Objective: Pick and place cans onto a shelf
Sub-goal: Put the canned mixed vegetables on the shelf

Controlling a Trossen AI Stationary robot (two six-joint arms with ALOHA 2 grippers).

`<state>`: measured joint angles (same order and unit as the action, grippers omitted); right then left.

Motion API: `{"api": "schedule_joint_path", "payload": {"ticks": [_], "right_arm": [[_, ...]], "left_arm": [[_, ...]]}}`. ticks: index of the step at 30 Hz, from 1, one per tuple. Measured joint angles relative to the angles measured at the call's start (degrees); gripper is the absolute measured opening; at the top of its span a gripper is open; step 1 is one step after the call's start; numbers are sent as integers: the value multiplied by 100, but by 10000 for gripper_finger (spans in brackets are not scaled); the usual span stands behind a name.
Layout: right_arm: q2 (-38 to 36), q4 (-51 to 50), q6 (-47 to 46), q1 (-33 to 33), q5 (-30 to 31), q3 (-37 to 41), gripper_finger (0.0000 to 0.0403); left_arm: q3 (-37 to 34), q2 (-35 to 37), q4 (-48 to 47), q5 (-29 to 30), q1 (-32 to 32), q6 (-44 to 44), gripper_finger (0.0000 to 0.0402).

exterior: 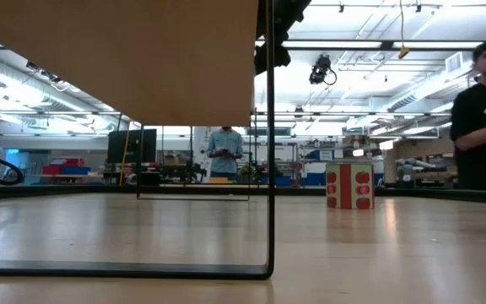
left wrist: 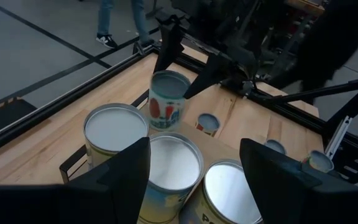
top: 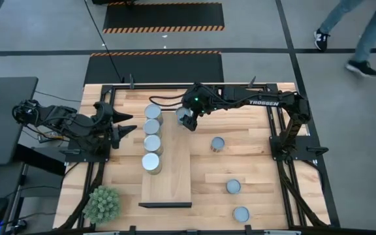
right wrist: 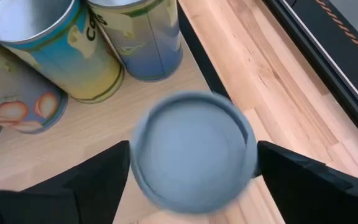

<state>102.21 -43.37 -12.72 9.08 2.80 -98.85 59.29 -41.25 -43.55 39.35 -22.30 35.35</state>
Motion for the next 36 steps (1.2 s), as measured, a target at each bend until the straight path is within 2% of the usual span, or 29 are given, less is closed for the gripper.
{"api": "schedule_joint_path", "payload": {"ticks": [21, 27, 36], "right_arm": [[104, 377, 659, 33, -48, 7, 348], [291, 966, 803, -33, -99, 5, 348], [341, 1229, 918, 2, -130, -21, 348]], "left_arm": [[0, 0, 2, 0, 0, -2, 254], [0, 2, 22, 2, 1, -1, 254], [0, 1, 38, 2, 0, -6, 254]]}}
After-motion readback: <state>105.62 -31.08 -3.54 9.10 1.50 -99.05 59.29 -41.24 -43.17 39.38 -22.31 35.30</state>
